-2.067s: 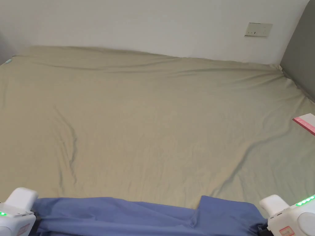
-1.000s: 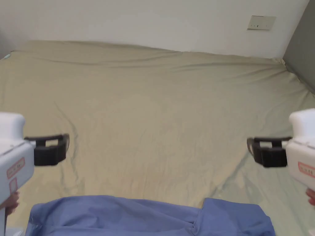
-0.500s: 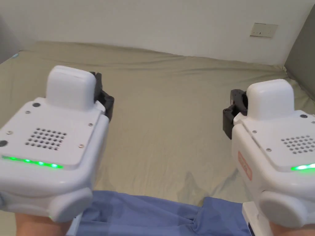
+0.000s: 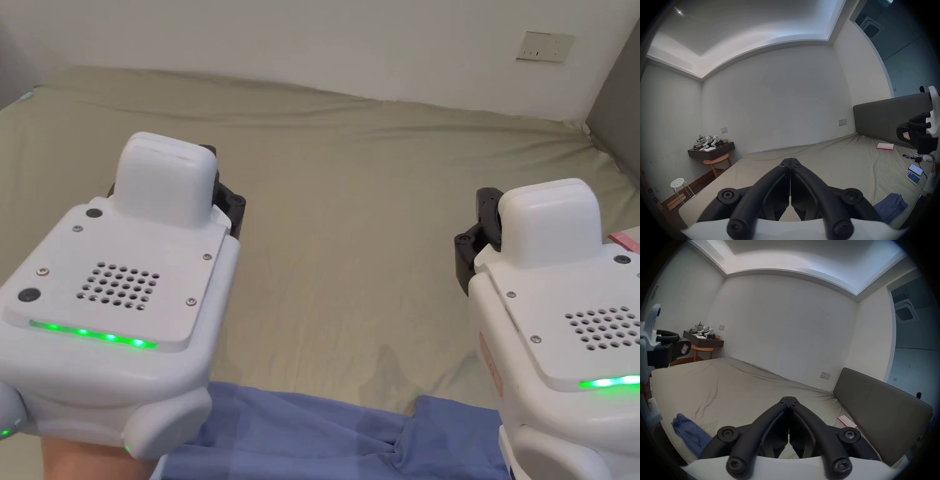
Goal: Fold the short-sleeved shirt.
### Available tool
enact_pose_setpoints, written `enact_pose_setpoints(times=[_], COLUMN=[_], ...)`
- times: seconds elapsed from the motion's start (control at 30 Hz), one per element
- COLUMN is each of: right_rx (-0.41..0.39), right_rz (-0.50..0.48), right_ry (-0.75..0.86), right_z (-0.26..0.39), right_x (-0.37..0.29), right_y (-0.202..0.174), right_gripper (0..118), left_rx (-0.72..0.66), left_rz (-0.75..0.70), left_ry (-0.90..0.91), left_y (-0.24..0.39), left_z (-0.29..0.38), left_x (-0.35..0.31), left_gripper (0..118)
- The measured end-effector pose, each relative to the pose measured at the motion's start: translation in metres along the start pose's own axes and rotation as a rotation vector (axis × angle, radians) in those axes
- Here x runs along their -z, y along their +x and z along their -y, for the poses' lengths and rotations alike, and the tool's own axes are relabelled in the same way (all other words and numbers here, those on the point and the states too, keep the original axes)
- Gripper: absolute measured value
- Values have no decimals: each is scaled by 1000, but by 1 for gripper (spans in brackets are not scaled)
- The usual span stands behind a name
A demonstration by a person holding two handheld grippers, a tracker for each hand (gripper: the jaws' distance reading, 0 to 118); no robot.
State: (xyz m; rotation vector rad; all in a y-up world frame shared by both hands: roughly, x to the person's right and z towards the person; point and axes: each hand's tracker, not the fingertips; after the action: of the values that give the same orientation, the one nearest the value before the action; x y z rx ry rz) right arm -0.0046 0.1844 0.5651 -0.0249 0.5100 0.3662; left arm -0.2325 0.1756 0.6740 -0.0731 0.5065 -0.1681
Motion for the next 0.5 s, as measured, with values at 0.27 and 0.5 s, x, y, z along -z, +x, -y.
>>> enact_pose_setpoints(times=[0.27,0.5], right_rx=[-20,-11], right_rz=[-39,-57], right_ry=[-105,-225], right_z=[36,68], right_x=[13,26], right_y=[-3,4], right_gripper=[2,2], left_rx=[-81,-430], left_rz=[206,288], left_ry=[-374,-811], left_y=[-19,-105], left_z=[111,257], left_x=[32,38], left_gripper=[0,109])
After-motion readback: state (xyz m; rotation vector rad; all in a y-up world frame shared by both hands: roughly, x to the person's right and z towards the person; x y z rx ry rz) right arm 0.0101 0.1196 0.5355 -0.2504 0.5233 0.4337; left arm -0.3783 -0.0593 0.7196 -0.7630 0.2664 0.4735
